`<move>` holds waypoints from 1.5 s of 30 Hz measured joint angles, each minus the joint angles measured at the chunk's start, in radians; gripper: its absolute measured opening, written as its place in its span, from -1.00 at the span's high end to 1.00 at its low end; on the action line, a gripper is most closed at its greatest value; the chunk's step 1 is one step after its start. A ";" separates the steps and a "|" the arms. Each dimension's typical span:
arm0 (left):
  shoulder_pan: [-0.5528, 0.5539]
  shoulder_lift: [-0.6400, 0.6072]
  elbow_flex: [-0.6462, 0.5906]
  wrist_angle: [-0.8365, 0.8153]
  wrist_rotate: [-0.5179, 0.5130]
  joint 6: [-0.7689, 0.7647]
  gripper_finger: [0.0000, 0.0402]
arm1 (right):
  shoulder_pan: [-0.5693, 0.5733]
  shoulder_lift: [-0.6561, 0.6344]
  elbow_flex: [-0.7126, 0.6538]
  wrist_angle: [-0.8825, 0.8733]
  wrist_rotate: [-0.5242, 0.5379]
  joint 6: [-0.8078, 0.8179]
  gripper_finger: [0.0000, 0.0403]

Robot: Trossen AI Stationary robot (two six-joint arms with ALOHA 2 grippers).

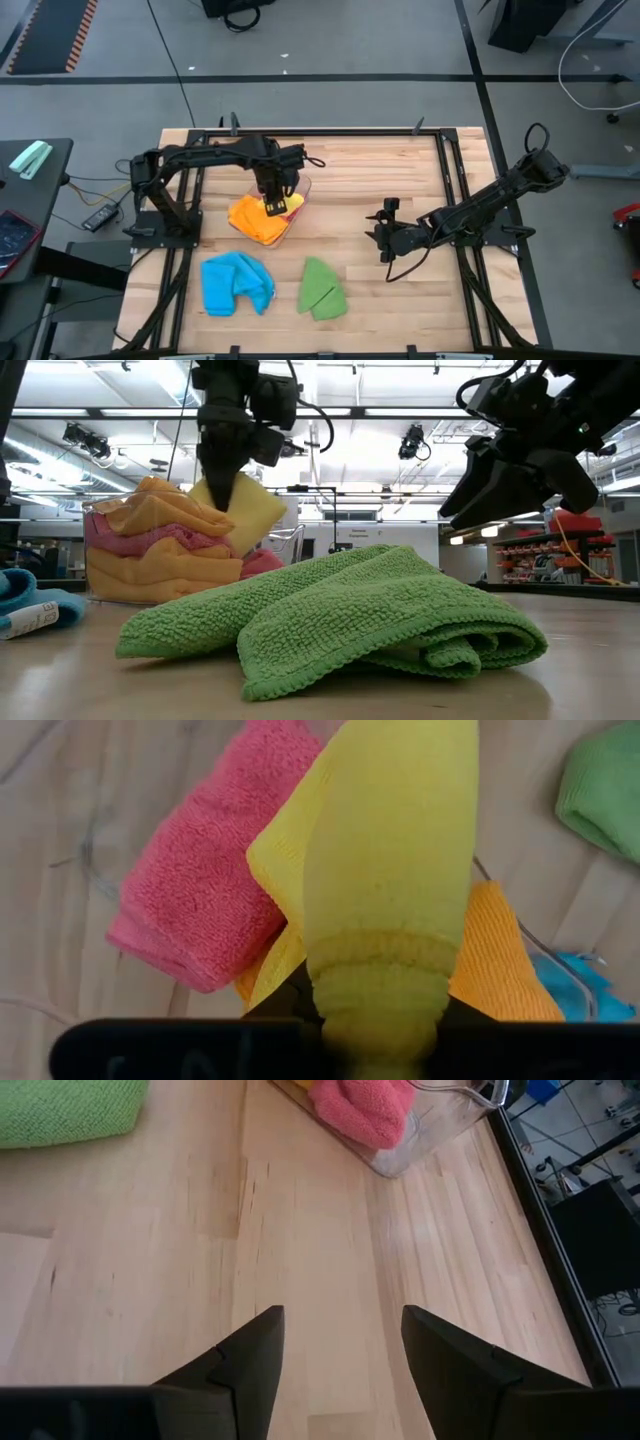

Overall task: Fold microfiber towels
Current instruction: Put the folded yellow microfiber towel into the transparent bin

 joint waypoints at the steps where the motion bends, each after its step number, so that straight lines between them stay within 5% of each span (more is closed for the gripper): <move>1: 0.000 0.000 -0.004 -0.001 0.001 0.000 0.78 | 0.000 0.000 0.000 0.000 0.000 0.000 -0.05; 23: 0.040 0.027 -0.134 0.118 0.086 0.001 0.77 | 0.000 0.000 0.000 0.001 0.000 0.003 -0.05; 33: 0.038 0.022 -0.135 0.062 0.250 0.009 0.83 | 0.000 0.000 0.000 0.009 0.000 0.000 -0.05; 38: 0.034 0.039 -0.135 0.092 0.223 0.009 0.74 | 0.000 0.000 0.000 0.009 0.000 0.000 -0.05; 45: 0.013 0.060 -0.134 0.146 0.046 0.004 0.66 | 0.000 0.000 0.000 0.010 -0.008 0.000 -0.05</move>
